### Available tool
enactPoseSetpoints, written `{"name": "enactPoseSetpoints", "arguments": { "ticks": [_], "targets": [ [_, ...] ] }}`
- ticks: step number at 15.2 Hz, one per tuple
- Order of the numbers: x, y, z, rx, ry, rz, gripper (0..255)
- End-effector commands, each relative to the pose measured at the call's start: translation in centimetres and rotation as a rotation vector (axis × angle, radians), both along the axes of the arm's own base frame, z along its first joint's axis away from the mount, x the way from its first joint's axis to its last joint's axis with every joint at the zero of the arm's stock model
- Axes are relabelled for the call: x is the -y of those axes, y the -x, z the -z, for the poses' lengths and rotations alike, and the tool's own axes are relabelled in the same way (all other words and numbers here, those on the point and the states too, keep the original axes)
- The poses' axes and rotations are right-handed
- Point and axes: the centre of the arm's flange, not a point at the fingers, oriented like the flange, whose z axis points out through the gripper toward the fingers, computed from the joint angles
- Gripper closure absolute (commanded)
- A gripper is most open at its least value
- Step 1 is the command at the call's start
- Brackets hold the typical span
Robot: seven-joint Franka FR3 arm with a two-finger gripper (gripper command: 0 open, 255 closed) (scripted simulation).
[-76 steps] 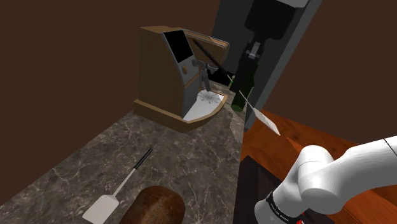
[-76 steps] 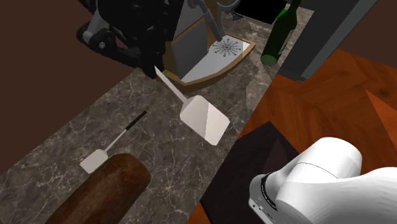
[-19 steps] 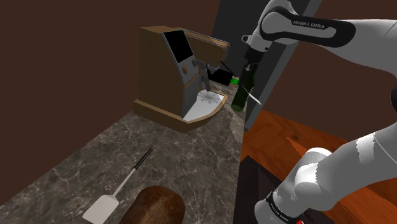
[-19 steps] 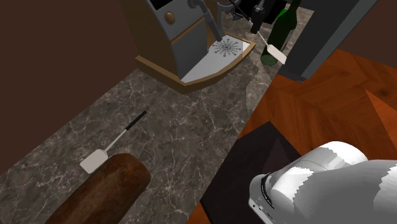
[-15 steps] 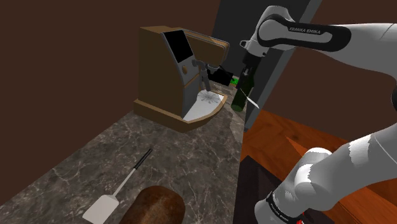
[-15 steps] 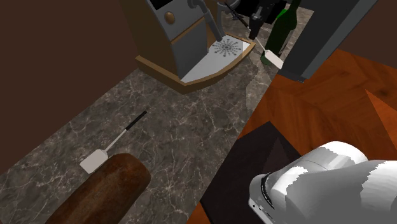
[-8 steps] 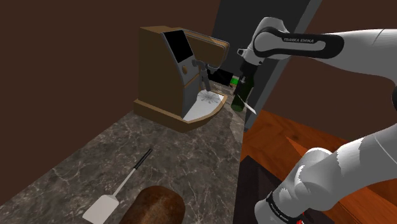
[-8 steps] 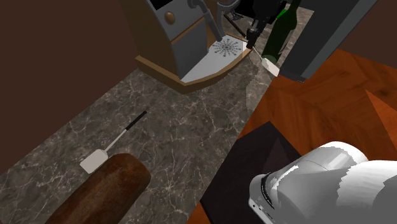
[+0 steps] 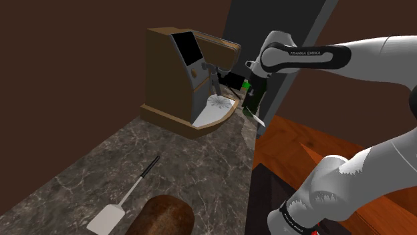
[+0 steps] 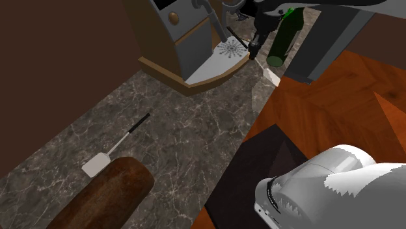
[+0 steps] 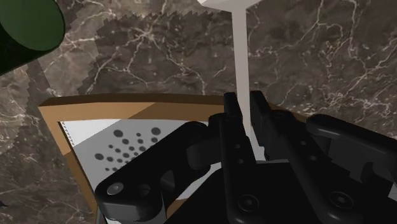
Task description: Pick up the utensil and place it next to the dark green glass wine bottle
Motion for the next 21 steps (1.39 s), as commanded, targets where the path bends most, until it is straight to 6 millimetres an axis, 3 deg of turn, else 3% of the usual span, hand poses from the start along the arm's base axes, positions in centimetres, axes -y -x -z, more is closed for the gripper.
{"name": "enactPoseSetpoints", "arguments": {
  "ticks": [1,21],
  "targets": [
    [0.0,0.0,0.9,0.000,0.000,0.000,255],
    [0.0,0.0,11.5,0.000,0.000,0.000,255]
  ]
}}
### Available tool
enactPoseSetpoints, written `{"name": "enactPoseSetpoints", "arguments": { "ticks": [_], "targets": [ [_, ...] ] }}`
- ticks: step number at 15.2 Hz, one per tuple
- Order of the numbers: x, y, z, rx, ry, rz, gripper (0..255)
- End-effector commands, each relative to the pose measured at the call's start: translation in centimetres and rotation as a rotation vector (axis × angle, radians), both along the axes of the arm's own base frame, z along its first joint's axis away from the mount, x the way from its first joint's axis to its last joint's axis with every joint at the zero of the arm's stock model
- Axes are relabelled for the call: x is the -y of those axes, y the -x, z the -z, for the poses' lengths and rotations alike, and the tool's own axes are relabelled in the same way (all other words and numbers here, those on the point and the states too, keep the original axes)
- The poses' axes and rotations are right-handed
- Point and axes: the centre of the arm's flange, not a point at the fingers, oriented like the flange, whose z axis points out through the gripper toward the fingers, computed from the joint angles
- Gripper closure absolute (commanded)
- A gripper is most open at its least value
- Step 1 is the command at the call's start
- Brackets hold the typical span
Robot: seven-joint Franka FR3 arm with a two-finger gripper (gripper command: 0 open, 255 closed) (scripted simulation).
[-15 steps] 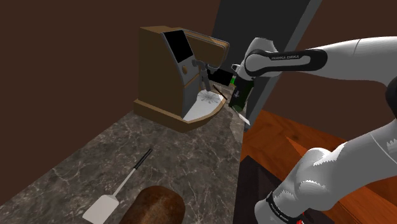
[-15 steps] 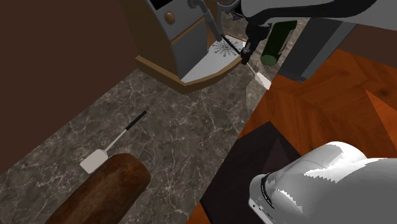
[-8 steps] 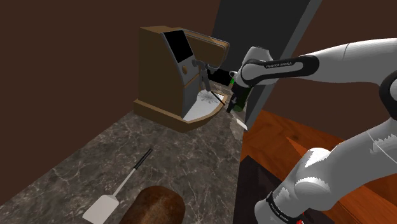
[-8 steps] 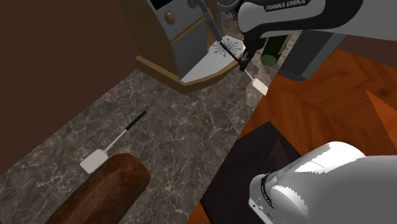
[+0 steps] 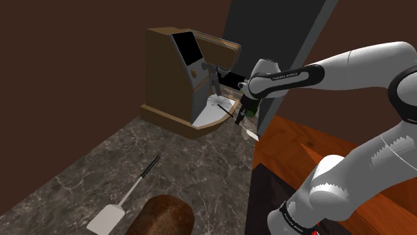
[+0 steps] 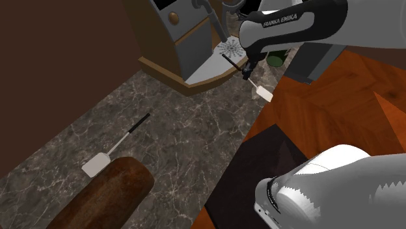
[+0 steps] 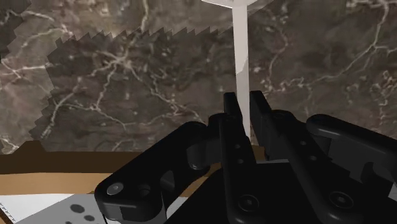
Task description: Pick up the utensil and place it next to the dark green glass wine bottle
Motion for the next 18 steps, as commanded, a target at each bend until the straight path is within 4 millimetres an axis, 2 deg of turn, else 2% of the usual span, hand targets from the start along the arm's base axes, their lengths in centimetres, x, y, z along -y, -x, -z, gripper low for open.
{"name": "enactPoseSetpoints", "arguments": {
  "ticks": [1,6,14,15,18],
  "targets": [
    [-0.1,0.0,1.0,0.000,0.000,0.000,255],
    [-0.1,0.0,3.6,0.000,0.000,0.000,255],
    [-0.1,0.0,3.6,0.000,0.000,0.000,255],
    [0.0,-0.1,3.7,0.000,0.000,0.000,0],
    [-0.1,0.0,3.7,0.000,0.000,0.000,0]
  ]
}}
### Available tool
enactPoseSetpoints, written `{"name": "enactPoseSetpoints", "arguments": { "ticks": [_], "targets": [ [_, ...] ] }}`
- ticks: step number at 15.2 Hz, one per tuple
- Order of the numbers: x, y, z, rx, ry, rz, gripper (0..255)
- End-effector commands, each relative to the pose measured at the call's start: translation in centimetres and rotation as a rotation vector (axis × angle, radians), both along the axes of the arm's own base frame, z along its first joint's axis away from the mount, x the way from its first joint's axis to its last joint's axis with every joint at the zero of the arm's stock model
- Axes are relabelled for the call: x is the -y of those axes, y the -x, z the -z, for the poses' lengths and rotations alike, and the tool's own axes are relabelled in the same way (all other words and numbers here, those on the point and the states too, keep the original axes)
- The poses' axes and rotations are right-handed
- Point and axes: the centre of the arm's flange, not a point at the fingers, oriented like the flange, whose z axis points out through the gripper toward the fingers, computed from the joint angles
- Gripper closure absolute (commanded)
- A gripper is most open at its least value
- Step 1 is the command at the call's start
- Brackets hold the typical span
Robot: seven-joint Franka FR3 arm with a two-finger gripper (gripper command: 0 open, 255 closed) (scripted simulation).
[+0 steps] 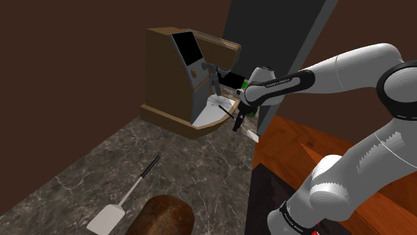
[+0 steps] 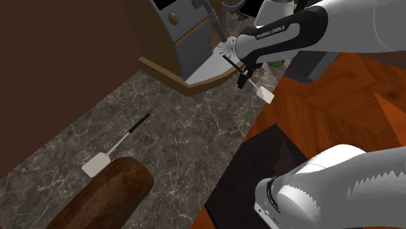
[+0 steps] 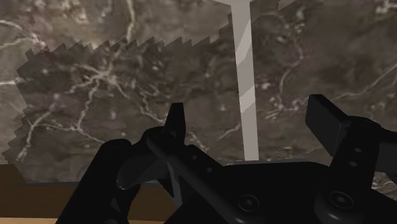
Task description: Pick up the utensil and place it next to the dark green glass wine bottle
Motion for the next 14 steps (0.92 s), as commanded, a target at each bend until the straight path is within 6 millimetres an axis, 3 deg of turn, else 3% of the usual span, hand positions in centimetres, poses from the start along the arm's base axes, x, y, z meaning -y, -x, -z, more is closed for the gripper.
{"name": "enactPoseSetpoints", "arguments": {
  "ticks": [1,2,6,14],
  "targets": [
    [0.0,0.0,0.0,-0.001,0.000,0.000,0],
    [0.0,-0.1,0.0,-0.001,0.000,0.000,0],
    [0.2,0.2,-5.0,-0.001,0.000,0.000,0],
    [0.2,0.2,-5.0,-0.001,0.000,0.000,0]
  ]
}}
